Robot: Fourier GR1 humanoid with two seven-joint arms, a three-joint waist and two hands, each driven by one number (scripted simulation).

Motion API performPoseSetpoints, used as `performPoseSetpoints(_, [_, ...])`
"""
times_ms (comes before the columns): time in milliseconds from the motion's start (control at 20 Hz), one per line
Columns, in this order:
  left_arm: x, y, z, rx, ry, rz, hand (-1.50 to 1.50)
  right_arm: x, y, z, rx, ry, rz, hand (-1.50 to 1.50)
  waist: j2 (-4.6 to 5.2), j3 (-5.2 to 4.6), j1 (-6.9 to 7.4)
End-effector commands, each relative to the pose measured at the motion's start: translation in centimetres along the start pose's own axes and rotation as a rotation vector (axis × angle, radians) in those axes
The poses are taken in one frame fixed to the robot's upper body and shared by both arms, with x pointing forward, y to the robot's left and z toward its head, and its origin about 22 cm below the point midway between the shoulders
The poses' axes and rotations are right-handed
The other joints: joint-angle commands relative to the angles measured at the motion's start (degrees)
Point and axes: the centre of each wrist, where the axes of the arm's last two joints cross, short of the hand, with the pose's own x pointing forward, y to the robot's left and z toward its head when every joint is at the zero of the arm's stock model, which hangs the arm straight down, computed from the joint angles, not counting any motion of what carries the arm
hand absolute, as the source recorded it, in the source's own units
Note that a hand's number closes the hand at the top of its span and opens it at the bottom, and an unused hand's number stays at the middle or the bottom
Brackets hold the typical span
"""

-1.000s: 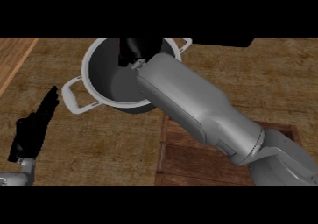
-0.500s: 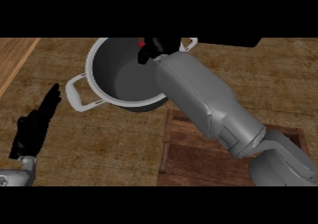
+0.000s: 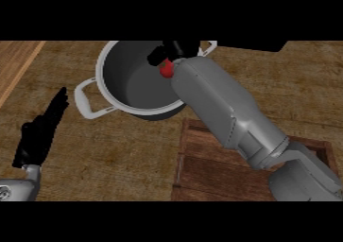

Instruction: Pick the tomato from the tray and place it in the pot

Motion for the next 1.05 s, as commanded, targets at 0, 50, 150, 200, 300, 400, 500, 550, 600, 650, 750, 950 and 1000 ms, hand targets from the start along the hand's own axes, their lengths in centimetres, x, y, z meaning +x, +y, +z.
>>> performPoseSetpoints(0, [-0.4, -0.4, 0.1, 0.009, 0.017, 0.001, 0.0, 1.6, -1.1, -0.1, -0.145, -0.079, -0.2, -1.5, -0.39, 0.12, -1.03])
performPoseSetpoints(50, [-0.6, 0.3, -0.2, 0.01, 0.024, -0.001, 0.0, 1.4, -1.2, 0.0, -0.174, -0.085, -0.246, -1.5, -0.22, 0.11, -1.09])
performPoseSetpoints(150, [0.9, -0.1, -1.2, 0.013, -0.004, 0.002, 0.0, 1.8, -1.7, -0.1, -0.225, -0.058, -0.353, -1.5, -0.04, 0.14, -0.79])
performPoseSetpoints(200, [0.6, 0.7, -0.4, 0.002, 0.002, -0.003, 0.0, 1.7, -1.9, -0.1, -0.241, -0.053, -0.394, -1.5, -0.46, 0.16, -0.32])
performPoseSetpoints(300, [-0.5, 1.9, 0.4, 0.023, 0.027, -0.013, 0.0, 2.7, -2.8, -0.6, -0.22, -0.04, -0.456, -1.5, -0.89, 0.1, -0.84])
performPoseSetpoints(400, [0.0, 0.2, -0.1, 0.025, 0.022, 0.003, 0.0, 1.1, -2.0, -0.1, -0.185, -0.032, -0.493, -1.5, -0.8, 0.09, -1.38])
performPoseSetpoints(500, [-0.7, 0.7, -0.2, 0.037, 0.036, 0.009, 0.0, 0.5, -1.8, 0.0, -0.112, -0.047, -0.522, -1.5, -1.18, 0.06, -3.13])
performPoseSetpoints(550, [-1.2, 1.0, -0.4, 0.033, 0.046, 0.01, 0.0, 0.5, -1.5, 0.3, -0.104, -0.043, -0.528, -1.5, -1.38, 0.02, -3.46])
performPoseSetpoints(600, [-1.0, 0.8, -0.4, 0.058, 0.048, 0.011, 0.0, -0.8, -1.0, 0.7, -0.083, -0.048, -0.562, -1.5, -1.39, 0.06, -3.6])
performPoseSetpoints(650, [-1.8, -0.8, 1.2, 0.065, 0.041, -0.001, 0.0, -0.1, -1.8, -0.2, -0.079, -0.045, -0.583, -1.5, -1.58, 0.08, -3.79])
performPoseSetpoints(750, [-2.3, 1.8, 1.2, 0.049, 0.062, 0.011, 0.0, -2.1, -0.6, 1.1, -0.062, -0.035, -0.629, -1.5, -1.89, 0.07, -4.5])
performPoseSetpoints(950, [-2.4, 1.5, 0.8, 0.104, 0.073, 0.009, 0.0, -3.5, -0.1, 2.0, -0.035, -0.064, -0.672, -1.5, -2.37, 0.09, -6.96])
performPoseSetpoints(1000, [-3.8, 2.7, 2.6, 0.091, 0.104, 0.014, 0.0, -2.9, 0.5, 3.9, -0.022, -0.059, -0.686, -1.5, -2.7, 0.08, -6.89])
